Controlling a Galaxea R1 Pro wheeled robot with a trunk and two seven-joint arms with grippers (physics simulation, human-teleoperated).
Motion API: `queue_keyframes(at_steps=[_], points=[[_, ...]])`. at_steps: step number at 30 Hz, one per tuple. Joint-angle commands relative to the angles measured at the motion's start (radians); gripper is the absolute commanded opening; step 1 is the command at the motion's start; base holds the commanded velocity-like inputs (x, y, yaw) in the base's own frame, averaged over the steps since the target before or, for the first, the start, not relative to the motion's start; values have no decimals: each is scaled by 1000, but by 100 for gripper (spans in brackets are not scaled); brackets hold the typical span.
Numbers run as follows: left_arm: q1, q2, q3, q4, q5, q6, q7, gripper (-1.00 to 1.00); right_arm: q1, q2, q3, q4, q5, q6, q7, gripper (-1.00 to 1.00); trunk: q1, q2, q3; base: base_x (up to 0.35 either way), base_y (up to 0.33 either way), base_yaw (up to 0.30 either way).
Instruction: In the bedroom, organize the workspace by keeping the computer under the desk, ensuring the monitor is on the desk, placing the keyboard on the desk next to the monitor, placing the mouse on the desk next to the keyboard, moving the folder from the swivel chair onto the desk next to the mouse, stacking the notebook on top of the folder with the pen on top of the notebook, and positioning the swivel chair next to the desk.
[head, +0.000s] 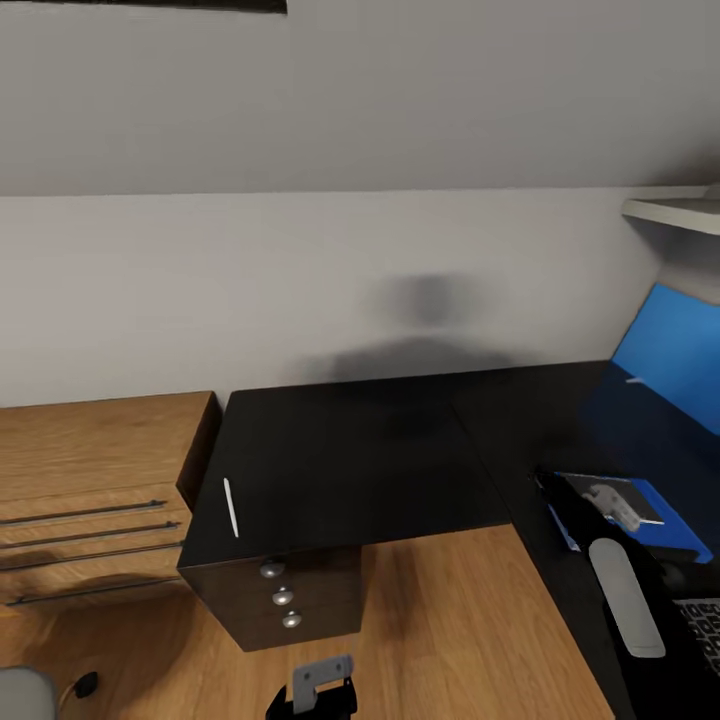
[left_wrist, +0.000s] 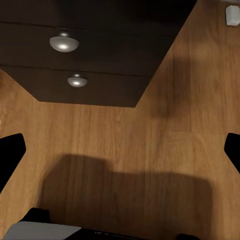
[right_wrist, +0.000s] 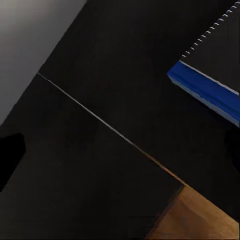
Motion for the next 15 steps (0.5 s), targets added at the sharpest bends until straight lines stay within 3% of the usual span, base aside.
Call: queue_keyframes(at_steps=[1,3,6,7,9,11,15], points=[[-1,1,-1,-1,2,5,7,100,1,5,25,-6,4,41,-18,100,-4,6,2,0,0,0],[-1,1,-1,-2,1,5,7,100,0,6,55,-8,20,99,-31,100,-11,20,8,0,0,0],[-1,2,6,-4,2,5,7,100,-3,0,116,-11,79,278,-83,100,-23,41,18,0,0,0],[-1,2,17,-8,2,5,7,100,-8,-1,142,-12,114,386,-113,100,-27,48,21,0,0,0],[-1,3,47,-18,2,7,6,100,-19,-1,163,-19,149,525,-142,100,-34,62,27,0,0,0],[-1,5,77,-38,2,9,5,100,-26,-1,165,-36,160,598,-146,100,-42,76,33,0,0,0],[-1,10,103,-74,2,21,5,100,-30,0,148,-89,148,635,-134,100,-57,104,46,0,0,0]])
